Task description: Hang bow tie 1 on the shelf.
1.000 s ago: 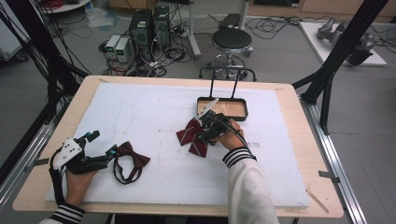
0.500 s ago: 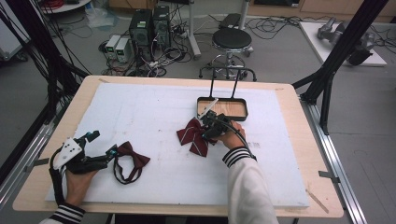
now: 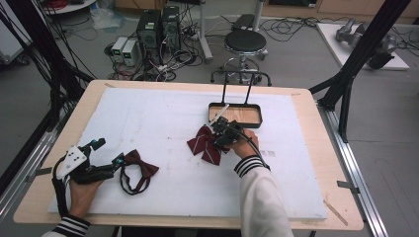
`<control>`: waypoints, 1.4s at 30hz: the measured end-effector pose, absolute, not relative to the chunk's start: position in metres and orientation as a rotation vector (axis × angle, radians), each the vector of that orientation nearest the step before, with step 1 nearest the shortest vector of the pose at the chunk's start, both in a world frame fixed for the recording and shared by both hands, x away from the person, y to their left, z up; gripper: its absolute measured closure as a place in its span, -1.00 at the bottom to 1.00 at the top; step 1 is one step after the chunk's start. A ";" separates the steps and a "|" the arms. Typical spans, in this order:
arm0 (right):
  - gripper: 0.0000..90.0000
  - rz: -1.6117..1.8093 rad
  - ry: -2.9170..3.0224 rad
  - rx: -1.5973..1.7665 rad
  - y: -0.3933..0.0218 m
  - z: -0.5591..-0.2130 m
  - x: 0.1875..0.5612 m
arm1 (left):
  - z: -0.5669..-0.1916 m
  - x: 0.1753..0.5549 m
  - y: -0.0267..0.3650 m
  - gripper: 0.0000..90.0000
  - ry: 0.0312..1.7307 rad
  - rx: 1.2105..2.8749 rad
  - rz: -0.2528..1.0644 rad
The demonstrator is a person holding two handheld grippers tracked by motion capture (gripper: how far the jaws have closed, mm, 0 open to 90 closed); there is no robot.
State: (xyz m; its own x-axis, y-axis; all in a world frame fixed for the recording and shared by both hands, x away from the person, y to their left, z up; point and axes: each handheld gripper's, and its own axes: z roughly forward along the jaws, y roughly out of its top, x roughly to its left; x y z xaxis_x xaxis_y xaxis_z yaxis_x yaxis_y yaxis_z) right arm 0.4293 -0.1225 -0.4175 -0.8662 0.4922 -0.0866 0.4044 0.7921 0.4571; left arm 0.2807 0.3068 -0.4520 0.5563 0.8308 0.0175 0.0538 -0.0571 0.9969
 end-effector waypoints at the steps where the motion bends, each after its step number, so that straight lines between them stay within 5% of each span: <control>1: 0.71 0.641 2.781 0.705 -0.122 -0.417 0.429 | -0.452 0.281 0.307 -0.76 0.790 1.509 0.756; 42: 0.71 1.076 2.522 0.664 -0.157 -0.360 0.406 | -0.452 0.281 0.306 -0.76 0.791 1.512 0.757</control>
State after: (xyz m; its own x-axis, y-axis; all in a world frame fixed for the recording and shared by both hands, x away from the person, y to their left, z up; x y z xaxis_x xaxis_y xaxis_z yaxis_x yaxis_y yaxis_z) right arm 0.4063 -0.1572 -0.3598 -0.8413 0.5301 -0.1064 0.2899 0.6085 0.7387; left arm 0.2809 0.3065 -0.4520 0.5552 0.8315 0.0189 0.0554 -0.0596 0.9967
